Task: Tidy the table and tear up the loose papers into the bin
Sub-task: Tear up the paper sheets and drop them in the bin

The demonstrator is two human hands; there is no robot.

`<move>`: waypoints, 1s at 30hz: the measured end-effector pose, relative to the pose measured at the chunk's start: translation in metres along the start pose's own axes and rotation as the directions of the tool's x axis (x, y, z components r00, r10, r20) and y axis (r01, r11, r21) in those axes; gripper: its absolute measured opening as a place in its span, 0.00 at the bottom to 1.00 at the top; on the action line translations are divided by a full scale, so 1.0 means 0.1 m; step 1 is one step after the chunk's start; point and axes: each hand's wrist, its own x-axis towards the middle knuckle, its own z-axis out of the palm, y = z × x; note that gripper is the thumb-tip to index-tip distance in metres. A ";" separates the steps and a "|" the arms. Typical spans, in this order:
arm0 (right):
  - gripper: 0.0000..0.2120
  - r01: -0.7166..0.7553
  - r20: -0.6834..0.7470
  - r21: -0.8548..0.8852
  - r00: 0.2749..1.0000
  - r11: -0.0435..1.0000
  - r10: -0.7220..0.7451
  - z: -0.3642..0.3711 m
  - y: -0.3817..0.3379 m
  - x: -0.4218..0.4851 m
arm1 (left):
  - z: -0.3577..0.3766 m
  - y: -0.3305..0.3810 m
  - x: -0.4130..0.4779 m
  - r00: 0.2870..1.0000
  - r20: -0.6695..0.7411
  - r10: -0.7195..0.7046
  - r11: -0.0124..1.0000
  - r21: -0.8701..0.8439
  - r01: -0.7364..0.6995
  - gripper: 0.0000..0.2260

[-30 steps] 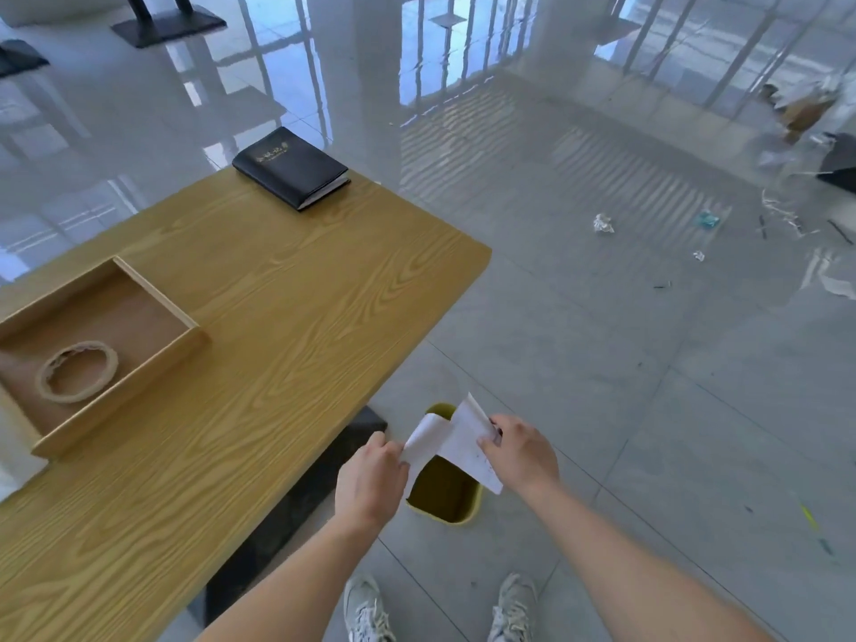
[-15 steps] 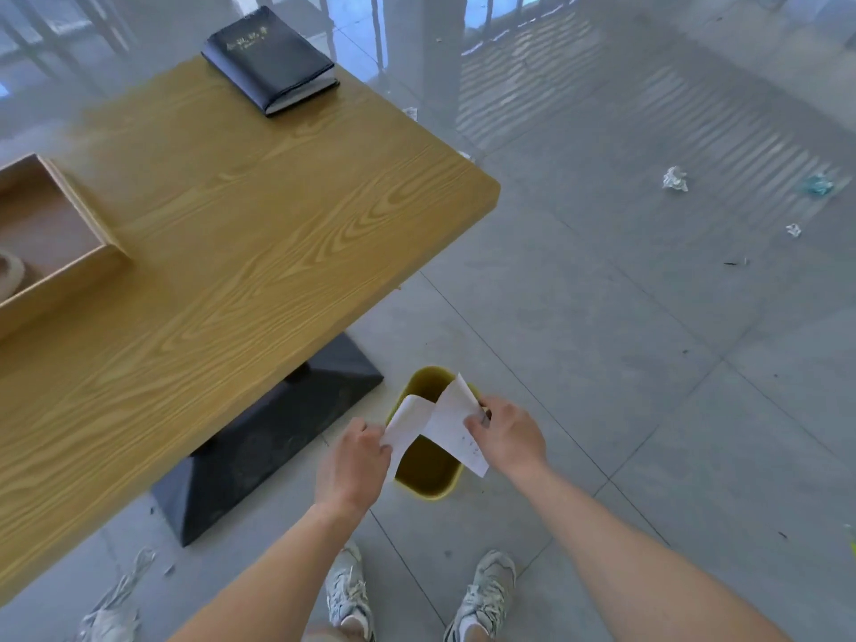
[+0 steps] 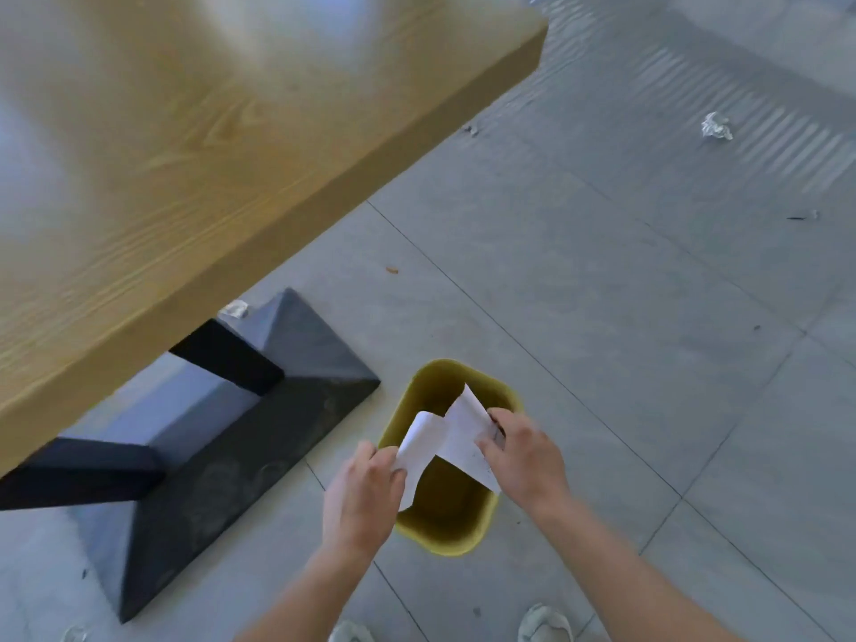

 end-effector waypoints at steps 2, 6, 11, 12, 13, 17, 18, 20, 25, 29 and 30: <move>0.13 0.025 -0.016 -0.047 1.000 0.999 -0.025 0.17 0.13 0.14 | 0.23 0.00 0.10 0.999 -0.021 -0.026 0.997 -0.070 0.025 0.05; 0.08 0.107 -0.031 -0.179 0.993 0.978 -0.115 0.50 0.32 0.36 | 0.67 -0.11 0.27 1.000 -0.030 0.002 0.999 -0.048 -0.004 0.06; 0.08 0.176 -0.053 -0.267 0.979 0.947 -0.197 0.86 0.44 0.58 | 1.05 -0.26 0.49 0.999 -0.020 0.032 0.997 0.071 -0.030 0.09; 0.08 0.192 -0.042 -0.293 0.976 0.937 -0.214 0.91 0.42 0.62 | 1.11 -0.27 0.52 0.998 -0.012 0.055 0.992 0.111 -0.054 0.10; 0.09 0.204 -0.033 -0.309 0.974 0.929 -0.225 0.95 0.41 0.66 | 1.16 -0.28 0.55 0.997 0.000 0.081 0.986 0.149 -0.080 0.11; 0.17 0.169 0.020 -0.310 0.985 0.935 -0.172 1.04 0.37 0.69 | 1.25 -0.27 0.56 0.996 0.035 0.077 0.983 0.167 -0.082 0.14; 0.17 0.161 0.015 -0.299 0.986 0.941 -0.164 1.04 0.37 0.67 | 1.23 -0.26 0.53 0.996 0.021 0.086 0.983 0.159 -0.089 0.15; 0.17 0.150 -0.001 -0.264 0.988 0.953 -0.156 1.02 0.36 0.61 | 1.15 -0.24 0.46 0.993 0.005 0.119 0.984 0.135 -0.119 0.18; 0.20 0.133 0.038 -0.215 0.991 0.968 -0.127 0.82 0.26 0.36 | 0.75 -0.22 0.32 0.990 0.007 0.143 0.988 0.060 -0.143 0.15; 0.20 0.122 0.128 -0.221 0.987 0.968 -0.095 0.52 0.06 0.19 | 0.35 -0.16 0.16 0.987 0.000 0.160 0.982 0.098 -0.159 0.15; 0.20 0.115 0.147 -0.219 0.986 0.969 -0.084 0.43 0.00 0.16 | 0.25 -0.14 0.12 0.987 -0.001 0.158 0.981 0.113 -0.157 0.15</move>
